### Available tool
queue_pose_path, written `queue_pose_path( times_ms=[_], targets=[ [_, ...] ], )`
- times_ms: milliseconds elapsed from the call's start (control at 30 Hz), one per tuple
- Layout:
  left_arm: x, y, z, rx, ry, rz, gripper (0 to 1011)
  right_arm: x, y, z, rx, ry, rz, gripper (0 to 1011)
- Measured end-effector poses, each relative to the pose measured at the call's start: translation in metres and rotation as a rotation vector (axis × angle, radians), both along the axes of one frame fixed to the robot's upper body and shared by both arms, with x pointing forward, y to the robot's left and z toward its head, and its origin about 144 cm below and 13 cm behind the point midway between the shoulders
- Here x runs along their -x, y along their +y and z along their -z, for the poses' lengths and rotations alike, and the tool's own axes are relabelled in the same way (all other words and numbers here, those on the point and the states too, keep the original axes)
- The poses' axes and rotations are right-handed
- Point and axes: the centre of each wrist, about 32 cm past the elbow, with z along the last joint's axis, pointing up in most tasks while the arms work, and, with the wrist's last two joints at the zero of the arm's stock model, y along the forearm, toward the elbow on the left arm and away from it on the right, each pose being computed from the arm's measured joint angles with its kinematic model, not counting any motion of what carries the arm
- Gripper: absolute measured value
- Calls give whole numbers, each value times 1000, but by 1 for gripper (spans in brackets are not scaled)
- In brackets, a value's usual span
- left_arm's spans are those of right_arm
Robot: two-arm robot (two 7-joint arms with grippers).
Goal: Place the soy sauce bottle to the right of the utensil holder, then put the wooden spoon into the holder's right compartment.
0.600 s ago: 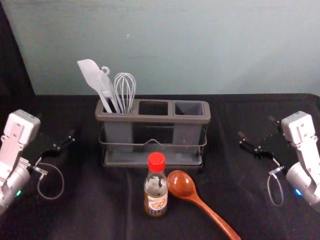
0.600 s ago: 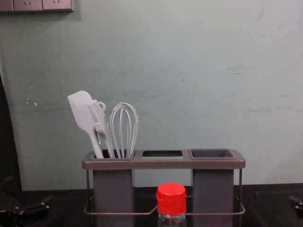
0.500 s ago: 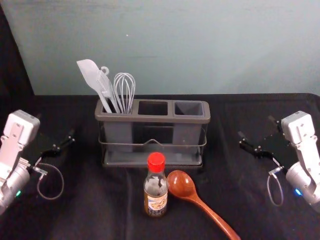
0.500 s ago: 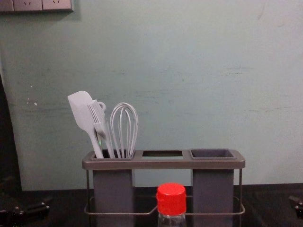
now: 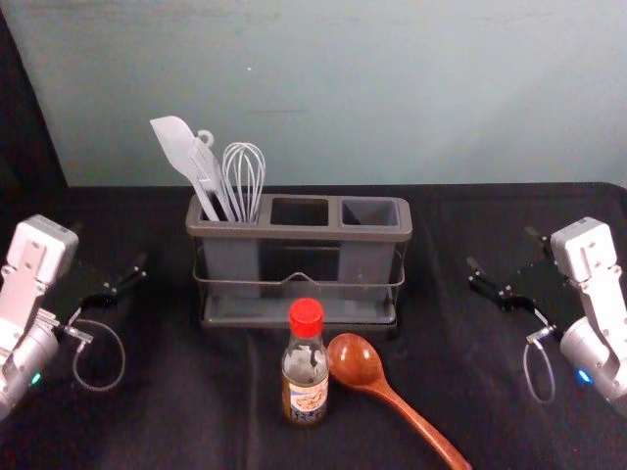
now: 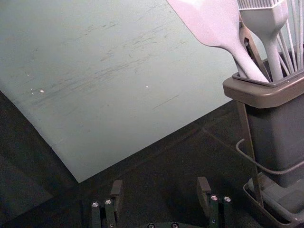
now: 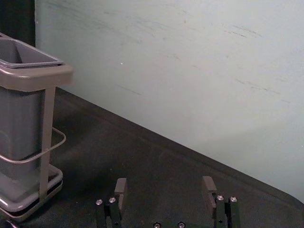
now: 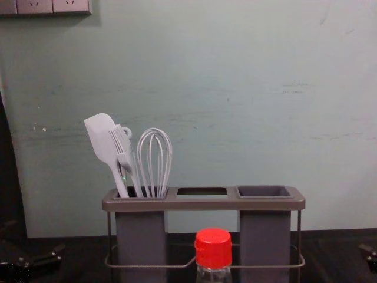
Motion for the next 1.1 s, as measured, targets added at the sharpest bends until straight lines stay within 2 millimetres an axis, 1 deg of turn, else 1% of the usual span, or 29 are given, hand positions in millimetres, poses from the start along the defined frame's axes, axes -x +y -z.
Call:
queue_pose_path(
  times_ms=[867, 1000, 1100],
  targets=[
    [0, 0, 0, 0, 0, 0, 1012, 0, 0, 0, 0, 0, 0, 1004],
    [0, 0, 0, 0, 0, 0, 1012, 4, 0, -2, 2, -32, -15, 1004],
    [0, 0, 0, 0, 0, 0, 1012, 12, -2, -8, -14, -63, -24, 1004]
  ],
)
